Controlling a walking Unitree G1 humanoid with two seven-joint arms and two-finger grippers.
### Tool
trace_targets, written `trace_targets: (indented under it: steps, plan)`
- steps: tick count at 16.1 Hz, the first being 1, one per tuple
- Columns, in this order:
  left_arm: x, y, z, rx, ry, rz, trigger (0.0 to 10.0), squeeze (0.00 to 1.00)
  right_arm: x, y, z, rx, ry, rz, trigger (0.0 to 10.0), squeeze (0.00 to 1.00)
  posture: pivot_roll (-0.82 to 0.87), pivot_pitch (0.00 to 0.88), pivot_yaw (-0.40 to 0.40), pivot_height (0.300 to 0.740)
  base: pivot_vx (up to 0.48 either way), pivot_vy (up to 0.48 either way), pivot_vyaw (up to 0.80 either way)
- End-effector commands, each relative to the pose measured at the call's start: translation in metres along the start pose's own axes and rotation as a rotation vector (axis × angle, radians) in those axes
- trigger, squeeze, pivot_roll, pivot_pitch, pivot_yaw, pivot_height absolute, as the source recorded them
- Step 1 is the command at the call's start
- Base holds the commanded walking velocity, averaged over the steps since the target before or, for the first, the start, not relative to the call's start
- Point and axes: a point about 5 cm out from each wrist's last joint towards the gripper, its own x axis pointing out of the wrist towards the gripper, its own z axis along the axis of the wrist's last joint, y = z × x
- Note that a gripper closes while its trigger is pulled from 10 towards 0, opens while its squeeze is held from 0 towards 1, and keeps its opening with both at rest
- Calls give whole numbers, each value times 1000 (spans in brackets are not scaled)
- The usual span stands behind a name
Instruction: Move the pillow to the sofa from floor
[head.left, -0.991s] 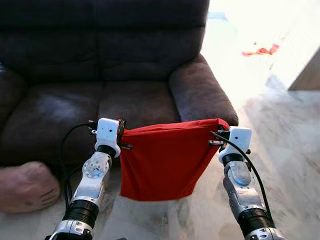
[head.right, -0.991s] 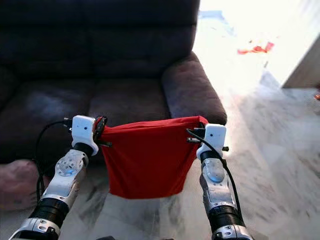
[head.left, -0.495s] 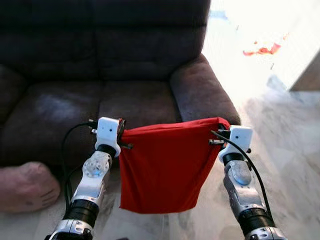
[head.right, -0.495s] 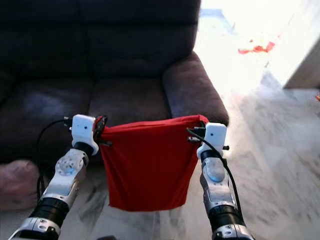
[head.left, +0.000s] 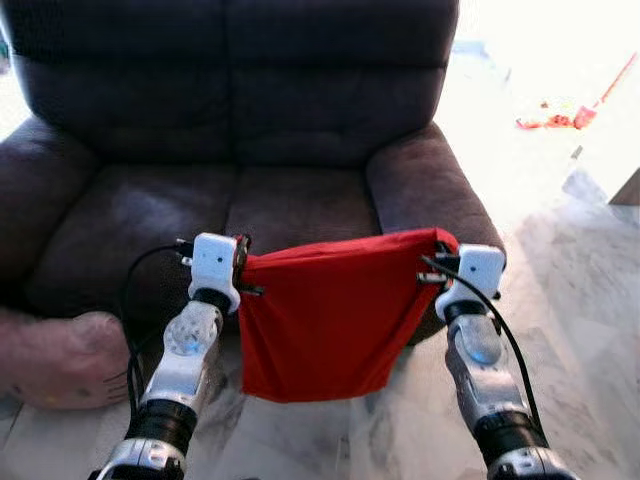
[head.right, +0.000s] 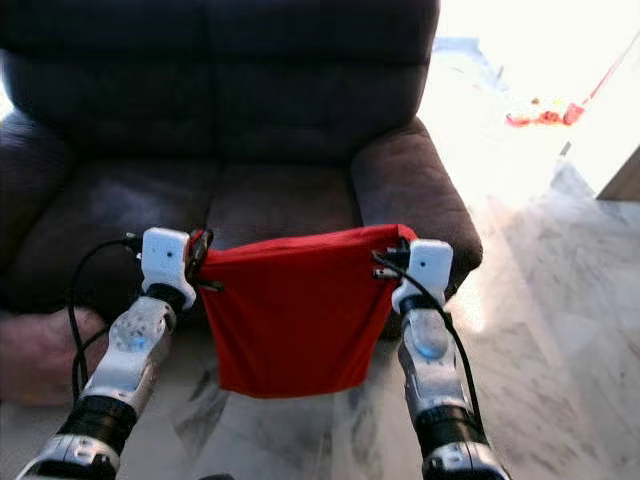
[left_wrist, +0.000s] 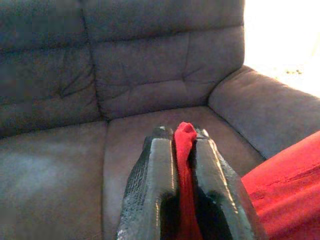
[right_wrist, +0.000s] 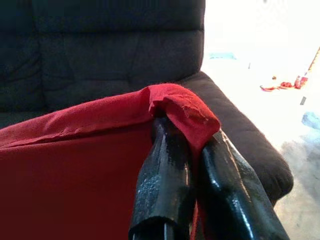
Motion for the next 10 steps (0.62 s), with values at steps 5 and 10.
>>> trace_targets:
  steps: [5,10]
  plan:
    - [5,14,23,24,-106,52,10000,0,11,-20,28,62,-110,-107,10000,0,91,0,-54,740,288,0,-149]
    - [6,13,28,42,-119,39,10000,0,15,-16,39,68,-148,-92,10000,0,93,0,-54,740,293,0,0]
